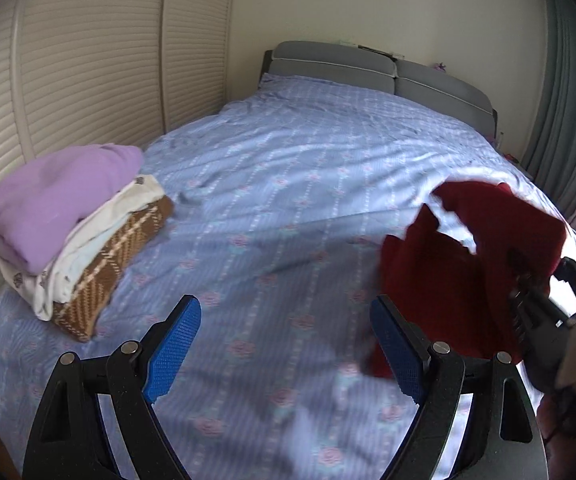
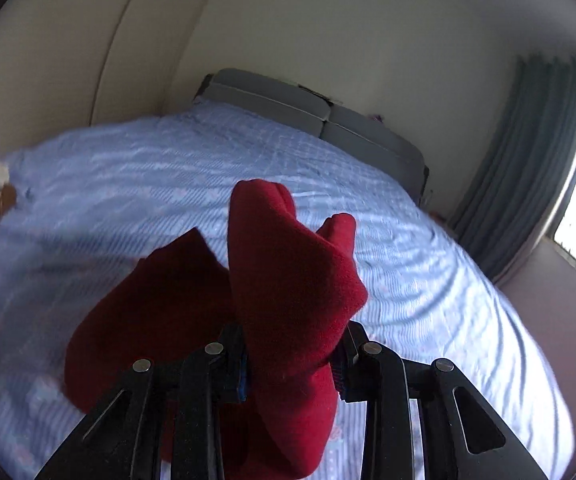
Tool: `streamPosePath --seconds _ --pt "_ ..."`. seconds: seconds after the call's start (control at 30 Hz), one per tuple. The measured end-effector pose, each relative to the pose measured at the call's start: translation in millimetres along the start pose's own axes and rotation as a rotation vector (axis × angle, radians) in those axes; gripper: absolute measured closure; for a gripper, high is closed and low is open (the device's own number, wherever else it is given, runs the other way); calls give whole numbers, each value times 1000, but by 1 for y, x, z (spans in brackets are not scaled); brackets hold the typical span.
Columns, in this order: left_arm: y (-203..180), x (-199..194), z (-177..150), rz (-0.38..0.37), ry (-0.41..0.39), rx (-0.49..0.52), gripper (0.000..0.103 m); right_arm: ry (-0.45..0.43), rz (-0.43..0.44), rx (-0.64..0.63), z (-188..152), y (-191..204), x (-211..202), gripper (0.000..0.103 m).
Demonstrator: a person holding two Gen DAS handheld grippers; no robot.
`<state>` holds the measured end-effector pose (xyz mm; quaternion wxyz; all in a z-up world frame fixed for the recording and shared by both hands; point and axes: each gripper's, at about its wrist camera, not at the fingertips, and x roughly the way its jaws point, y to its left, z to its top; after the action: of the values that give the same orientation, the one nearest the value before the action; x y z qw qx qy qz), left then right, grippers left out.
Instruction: Fold small clothes
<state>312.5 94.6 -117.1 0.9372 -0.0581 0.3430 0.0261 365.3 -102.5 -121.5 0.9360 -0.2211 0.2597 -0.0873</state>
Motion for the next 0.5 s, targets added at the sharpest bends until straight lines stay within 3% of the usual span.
streamPosePath --seconds 0.17,0.5 --pt "31 3 -4 28 18 -25 16 6 -41 -297 -9 69 3 71" --pt "63 15 -16 21 54 -48 16 45 -30 -583 -43 129 5 70"
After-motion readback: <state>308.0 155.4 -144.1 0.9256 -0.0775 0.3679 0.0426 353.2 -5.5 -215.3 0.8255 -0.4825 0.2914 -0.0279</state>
